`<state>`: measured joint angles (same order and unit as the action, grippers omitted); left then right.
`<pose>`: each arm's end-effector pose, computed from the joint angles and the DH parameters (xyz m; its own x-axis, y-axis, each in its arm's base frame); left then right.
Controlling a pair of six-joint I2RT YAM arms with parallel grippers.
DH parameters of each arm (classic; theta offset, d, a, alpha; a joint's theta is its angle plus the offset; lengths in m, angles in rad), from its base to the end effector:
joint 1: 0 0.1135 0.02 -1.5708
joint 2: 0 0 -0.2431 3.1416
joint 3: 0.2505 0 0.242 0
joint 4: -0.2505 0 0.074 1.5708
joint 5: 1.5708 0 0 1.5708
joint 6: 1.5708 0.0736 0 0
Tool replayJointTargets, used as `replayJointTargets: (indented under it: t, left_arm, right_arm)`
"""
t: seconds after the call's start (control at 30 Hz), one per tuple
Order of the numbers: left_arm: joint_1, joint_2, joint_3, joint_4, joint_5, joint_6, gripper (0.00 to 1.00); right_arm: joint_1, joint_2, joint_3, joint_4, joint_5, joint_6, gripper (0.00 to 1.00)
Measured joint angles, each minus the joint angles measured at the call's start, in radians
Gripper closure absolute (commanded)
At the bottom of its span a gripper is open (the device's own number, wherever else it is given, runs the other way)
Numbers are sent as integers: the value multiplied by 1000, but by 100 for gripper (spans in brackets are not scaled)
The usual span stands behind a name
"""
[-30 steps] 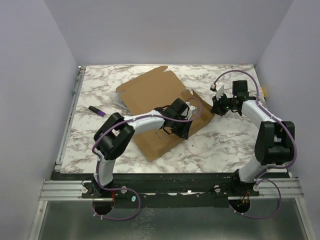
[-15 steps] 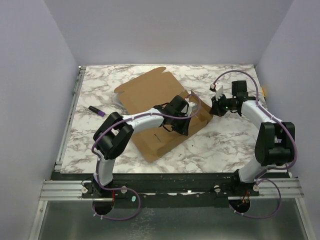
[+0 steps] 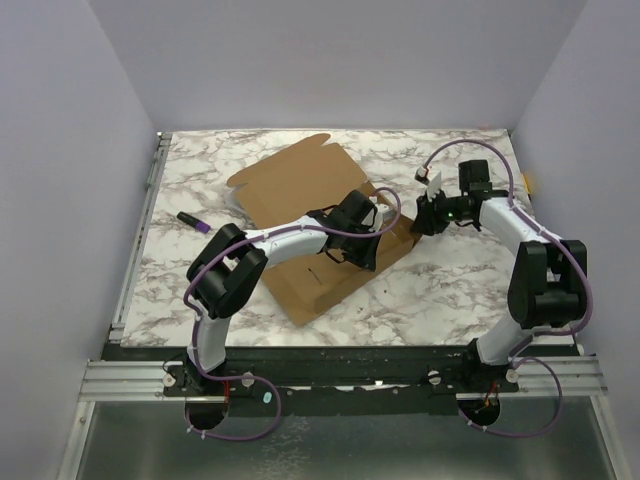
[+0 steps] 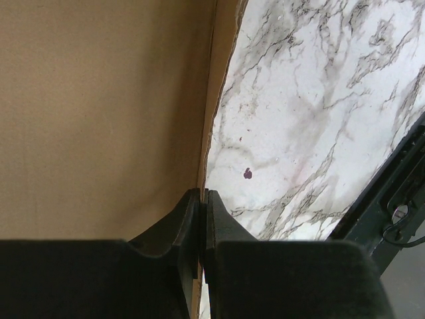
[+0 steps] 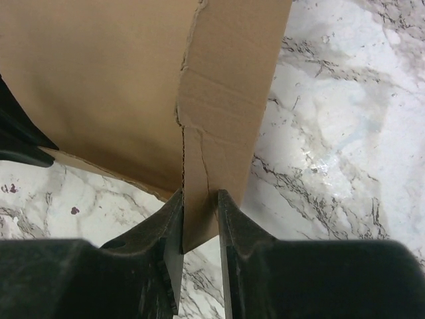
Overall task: Fold the paper box
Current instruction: Fold the paper box at the center of the board.
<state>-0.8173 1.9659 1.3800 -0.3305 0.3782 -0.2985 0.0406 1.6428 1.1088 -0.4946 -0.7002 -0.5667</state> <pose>0.2735 -0.3313 0.1452 -0.7634 0.4143 -0.4956 0.6351 0.6212 -0.4590 0.3349 0.0611 0.1767 -0.5271 -0.4323 -0.7317 -0.7659 0.6146 0.1886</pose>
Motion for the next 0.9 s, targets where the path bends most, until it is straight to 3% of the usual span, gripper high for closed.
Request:
replayJointTargets:
  t: [0.33, 0.67, 0.9]
  left_arm:
    - [0, 0, 0, 0, 1, 0, 92]
    - [5, 0, 0, 1, 5, 0, 94]
    - [9, 0, 0, 6, 8, 0, 94]
  right_arm:
    - [24, 14, 1, 14, 7, 18, 69]
    - [50, 12, 1, 0, -1, 38, 36]
    - [50, -29, -42, 51, 88, 54, 29]
